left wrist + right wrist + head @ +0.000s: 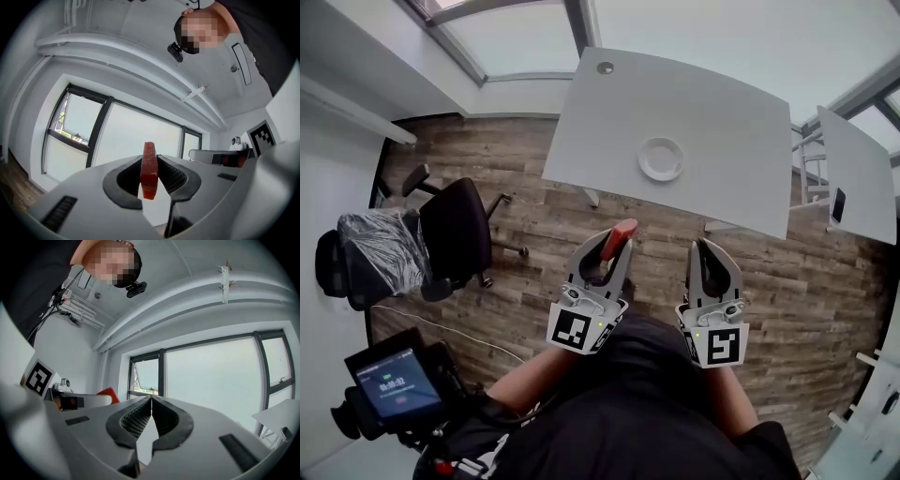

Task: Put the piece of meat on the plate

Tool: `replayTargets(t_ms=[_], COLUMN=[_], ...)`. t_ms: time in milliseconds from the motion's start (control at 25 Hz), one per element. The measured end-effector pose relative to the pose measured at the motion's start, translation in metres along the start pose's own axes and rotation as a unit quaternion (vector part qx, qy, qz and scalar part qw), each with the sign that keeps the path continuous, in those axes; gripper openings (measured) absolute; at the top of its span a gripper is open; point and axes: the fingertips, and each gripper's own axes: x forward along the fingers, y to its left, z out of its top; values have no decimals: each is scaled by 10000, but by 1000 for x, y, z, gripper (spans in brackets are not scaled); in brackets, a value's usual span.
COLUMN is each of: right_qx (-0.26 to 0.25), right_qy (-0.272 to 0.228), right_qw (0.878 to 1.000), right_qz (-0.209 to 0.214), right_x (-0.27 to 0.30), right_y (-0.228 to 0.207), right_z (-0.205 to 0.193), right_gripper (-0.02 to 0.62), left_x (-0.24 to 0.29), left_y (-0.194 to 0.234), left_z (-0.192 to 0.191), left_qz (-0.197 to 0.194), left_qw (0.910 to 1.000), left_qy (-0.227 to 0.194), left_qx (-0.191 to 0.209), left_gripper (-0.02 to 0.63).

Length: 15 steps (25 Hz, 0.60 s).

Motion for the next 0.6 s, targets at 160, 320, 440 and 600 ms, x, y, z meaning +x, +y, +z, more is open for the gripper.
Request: replayTargets(t_ms=[160, 320, 440, 600], right_qx=[-57, -56, -34, -12], right_qy=[74, 127, 133, 102], right_qw=[9999, 9997, 9995, 9995], right_qz=[-115, -218, -285, -302], right_x=[37, 70, 82, 87], right_y=[-9, -25, -36, -41], right_z=[-1, -5, -6, -6], right_gripper=[6, 6, 6, 6], left_x=[24, 51, 63, 66], left_y=[26, 49, 60, 75], left_z=[6, 10, 13, 15], left_qz=[-60, -106, -95, 106], left_qw=[10000, 9999, 9999, 9999], left_qy=[-12, 35, 46, 21], left_qx=[-19, 4, 25, 3], left_gripper=[94, 94, 94, 94])
